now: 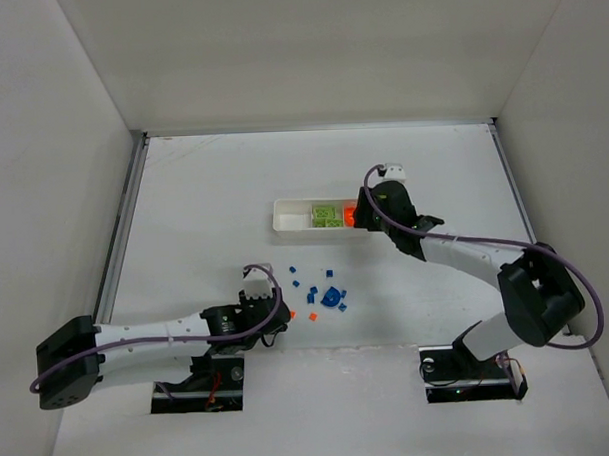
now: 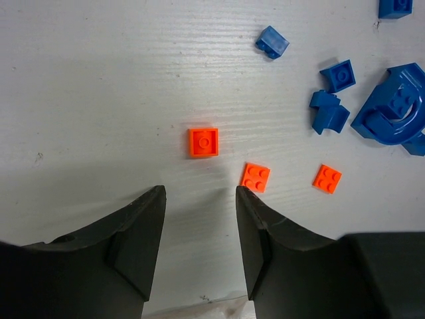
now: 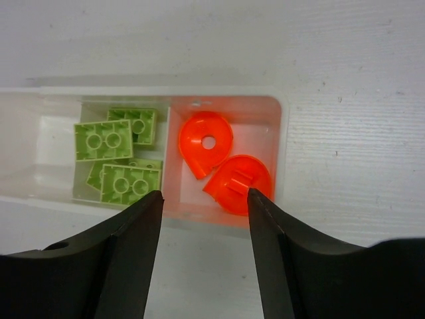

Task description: Sort the legos into containers by color

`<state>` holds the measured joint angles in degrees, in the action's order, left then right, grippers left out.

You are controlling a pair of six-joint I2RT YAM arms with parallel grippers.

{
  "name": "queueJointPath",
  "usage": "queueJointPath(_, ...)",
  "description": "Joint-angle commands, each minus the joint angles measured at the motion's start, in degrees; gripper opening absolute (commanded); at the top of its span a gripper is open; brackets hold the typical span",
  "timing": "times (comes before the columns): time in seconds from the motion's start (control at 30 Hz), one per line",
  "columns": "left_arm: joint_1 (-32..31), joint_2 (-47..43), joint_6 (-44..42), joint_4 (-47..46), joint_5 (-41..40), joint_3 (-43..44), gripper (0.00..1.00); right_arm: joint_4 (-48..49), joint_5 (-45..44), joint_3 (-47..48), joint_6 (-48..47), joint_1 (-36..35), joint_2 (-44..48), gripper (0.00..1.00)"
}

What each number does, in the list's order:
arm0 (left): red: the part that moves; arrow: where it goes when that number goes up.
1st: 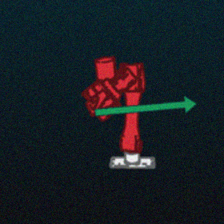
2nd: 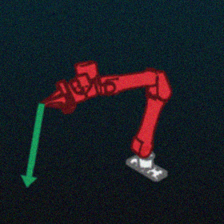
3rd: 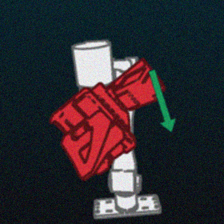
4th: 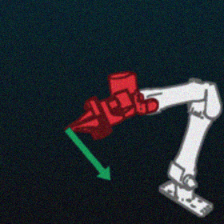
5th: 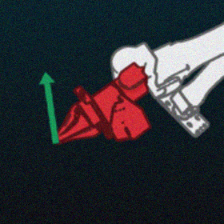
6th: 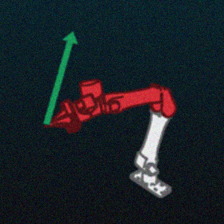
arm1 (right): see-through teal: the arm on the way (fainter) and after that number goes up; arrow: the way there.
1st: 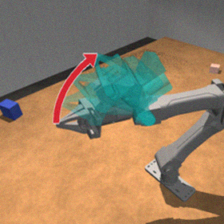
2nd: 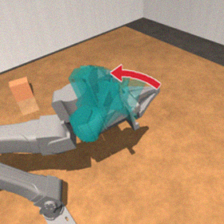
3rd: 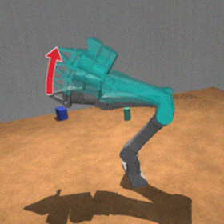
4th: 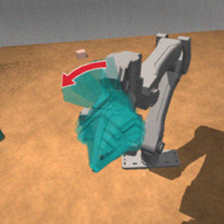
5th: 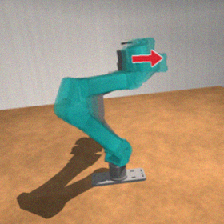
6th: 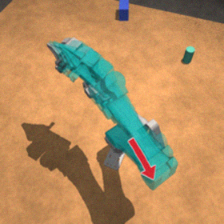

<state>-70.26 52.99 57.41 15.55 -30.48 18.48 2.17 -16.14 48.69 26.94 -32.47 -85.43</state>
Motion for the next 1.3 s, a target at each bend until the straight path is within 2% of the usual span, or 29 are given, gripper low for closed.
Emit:
queueJointPath(0.0, 0.78, 1.58, -2.21, -1.22, -1.95, 2.26, 0.44, 3.45, -1.17, 0.89, -0.22, -1.93, 3.6, 0.59)
queueJointPath(0.17, 2.71, 4.83, -5.37, -3.68, -4.15, 3.49, 0.4, 4.94, -1.17, -1.84, 0.57, -5.62, 6.85, 0.58)
queueJointPath(0.47, 5.09, 10.46, -9.33, -9.31, -2.92, 4.19, 0.29, 5.73, -1.79, -6.5, 2.68, -10.37, 10.81, 0.56)
queueJointPath(0.63, 4.92, 11.87, -9.95, -9.93, -2.74, 4.63, 0.13, 5.82, -2.14, -7.99, 3.38, -10.99, 12.3, 0.56)
queueJointPath(0.7, 4.56, 11.52, -10.12, -9.4, -2.83, 5.16, 0.1, 5.82, -2.75, -8.87, 3.56, -10.99, 13.7, 0.56)
queueJointPath(0.87, 4.91, 7.57, -11.0, -7.64, -3.1, 8.32, 0.09, 4.95, -5.73, -12.29, 4.26, -10.99, 19.15, 0.56)
queueJointPath(1.0, 6.93, 6.86, -14.95, -10.09, -2.74, 14.46, 0.09, 3.19, -9.51, -16.33, 6.89, -8.72, 24.86, 0.57)
queueJointPath(1.07, 8.25, 9.48, -17.32, -13.42, -2.57, 18.15, 0.09, 2.49, -9.96, -18.44, 8.91, -6.61, 27.58, 0.52)
queueJointPath(1.2, 9.66, 18.7, -20.83, -20.28, -0.73, 27.29, 0.1, 0.38, -9.96, -22.66, 13.13, -2.91, 33.03, 0.26)
queueJointPath(1.27, 10.71, 24.24, -23.56, -23.8, 0.76, 31.86, 0.11, -0.59, -10.05, -24.42, 14.54, -1.68, 35.41, 0.22)
